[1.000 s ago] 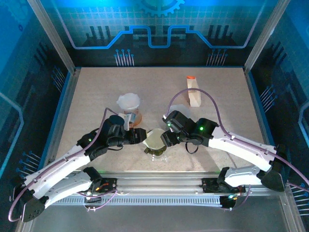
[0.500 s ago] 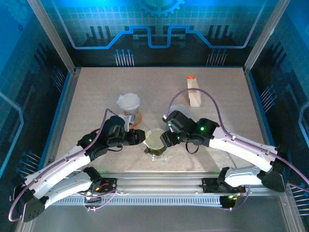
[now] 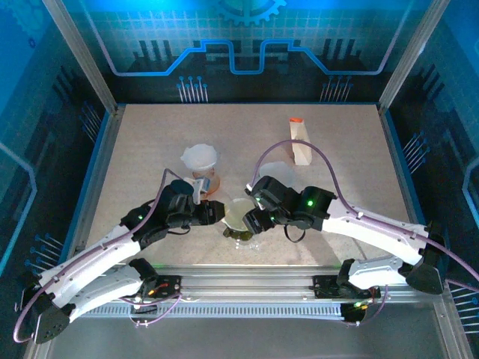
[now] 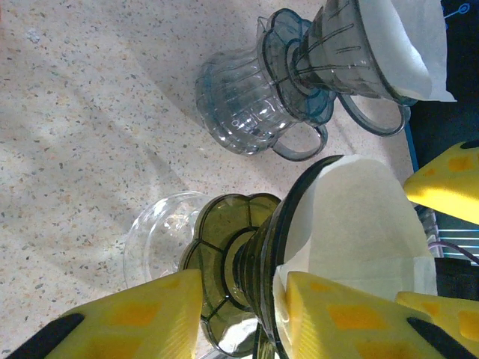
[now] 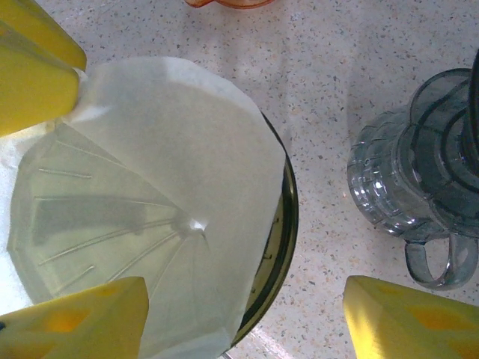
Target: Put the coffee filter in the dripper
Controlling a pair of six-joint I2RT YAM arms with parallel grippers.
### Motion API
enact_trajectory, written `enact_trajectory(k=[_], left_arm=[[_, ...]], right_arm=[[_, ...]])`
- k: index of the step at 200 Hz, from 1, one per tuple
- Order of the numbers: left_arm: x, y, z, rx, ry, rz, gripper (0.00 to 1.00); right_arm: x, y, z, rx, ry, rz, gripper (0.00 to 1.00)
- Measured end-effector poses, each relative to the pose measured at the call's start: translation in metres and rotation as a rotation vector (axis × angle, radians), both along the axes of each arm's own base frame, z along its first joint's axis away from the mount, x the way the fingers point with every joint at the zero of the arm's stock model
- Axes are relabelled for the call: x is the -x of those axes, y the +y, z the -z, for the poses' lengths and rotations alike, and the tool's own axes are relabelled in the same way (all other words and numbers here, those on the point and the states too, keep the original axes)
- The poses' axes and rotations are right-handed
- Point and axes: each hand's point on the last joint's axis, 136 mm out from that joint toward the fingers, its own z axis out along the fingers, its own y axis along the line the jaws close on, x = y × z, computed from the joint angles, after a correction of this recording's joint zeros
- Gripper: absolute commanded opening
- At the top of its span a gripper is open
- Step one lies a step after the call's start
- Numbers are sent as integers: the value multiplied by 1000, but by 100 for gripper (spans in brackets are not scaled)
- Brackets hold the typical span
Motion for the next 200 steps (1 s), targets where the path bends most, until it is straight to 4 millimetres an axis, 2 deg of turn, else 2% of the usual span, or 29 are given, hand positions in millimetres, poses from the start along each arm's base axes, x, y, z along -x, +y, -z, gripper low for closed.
enact_trajectory(k=[59,117,130,160,200], left_arm=[[1,1,3,6,13,-10,39],[1,1,4,8,16,-12,41],[1,1,4,8,16,-12,41],[1,1,4,8,17,-12,41],[1,1,4,8,16,-12,41]], right_arm=[[-3,-2,-1,11,-21,11,73],[-18,5,-21,-28,-46,36,74],[-21,11,-17,-17,-34,29,74],[-24,22,6,38,15,5,73],[-28,22,25,87,55,-2,73]])
